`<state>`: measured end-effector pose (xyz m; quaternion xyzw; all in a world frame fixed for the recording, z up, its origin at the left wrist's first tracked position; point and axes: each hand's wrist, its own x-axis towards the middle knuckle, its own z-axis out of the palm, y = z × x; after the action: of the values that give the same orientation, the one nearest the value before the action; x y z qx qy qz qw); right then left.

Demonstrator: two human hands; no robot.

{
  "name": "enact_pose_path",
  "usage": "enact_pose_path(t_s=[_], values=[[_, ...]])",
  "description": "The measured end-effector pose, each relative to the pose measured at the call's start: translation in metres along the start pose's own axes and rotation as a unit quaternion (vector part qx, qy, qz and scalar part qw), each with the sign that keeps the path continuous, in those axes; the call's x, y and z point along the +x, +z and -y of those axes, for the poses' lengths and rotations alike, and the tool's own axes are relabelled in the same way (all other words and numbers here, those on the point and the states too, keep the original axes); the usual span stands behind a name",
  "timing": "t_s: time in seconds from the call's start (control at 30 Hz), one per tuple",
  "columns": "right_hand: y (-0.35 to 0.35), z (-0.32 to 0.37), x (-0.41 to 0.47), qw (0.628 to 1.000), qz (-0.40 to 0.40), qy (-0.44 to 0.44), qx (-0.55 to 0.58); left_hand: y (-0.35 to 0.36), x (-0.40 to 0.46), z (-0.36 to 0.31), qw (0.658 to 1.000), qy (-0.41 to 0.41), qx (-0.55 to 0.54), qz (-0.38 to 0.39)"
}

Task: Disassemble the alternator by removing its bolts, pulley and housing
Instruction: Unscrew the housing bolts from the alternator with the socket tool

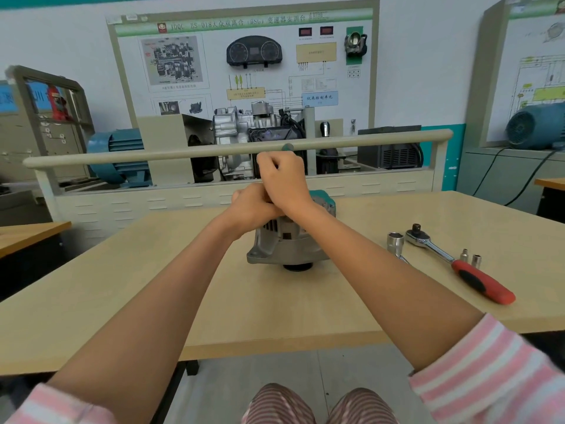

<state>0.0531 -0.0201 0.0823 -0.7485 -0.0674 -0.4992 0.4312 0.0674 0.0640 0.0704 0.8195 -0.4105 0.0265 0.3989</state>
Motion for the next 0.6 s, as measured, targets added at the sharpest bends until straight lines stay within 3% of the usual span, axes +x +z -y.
enact_pose_path(t_s=[0.17,0.37,0.5,0.6], values=[[-0.009,-0.002,0.012,0.987,0.026,0.123,0.098,0.005,0.008,0.006,0.999,-0.012,-0.023,-0.031],[-0.016,-0.002,0.022,0.927,0.046,0.224,0.297,0.008,0.014,0.007,0.999,-0.017,-0.013,-0.035],[-0.019,-0.003,0.019,0.933,0.014,0.22,0.284,0.009,0.015,0.007,0.999,-0.015,-0.013,-0.034],[-0.019,-0.005,0.01,0.983,0.003,0.138,0.118,0.009,0.015,0.005,0.999,-0.024,0.012,-0.038]])
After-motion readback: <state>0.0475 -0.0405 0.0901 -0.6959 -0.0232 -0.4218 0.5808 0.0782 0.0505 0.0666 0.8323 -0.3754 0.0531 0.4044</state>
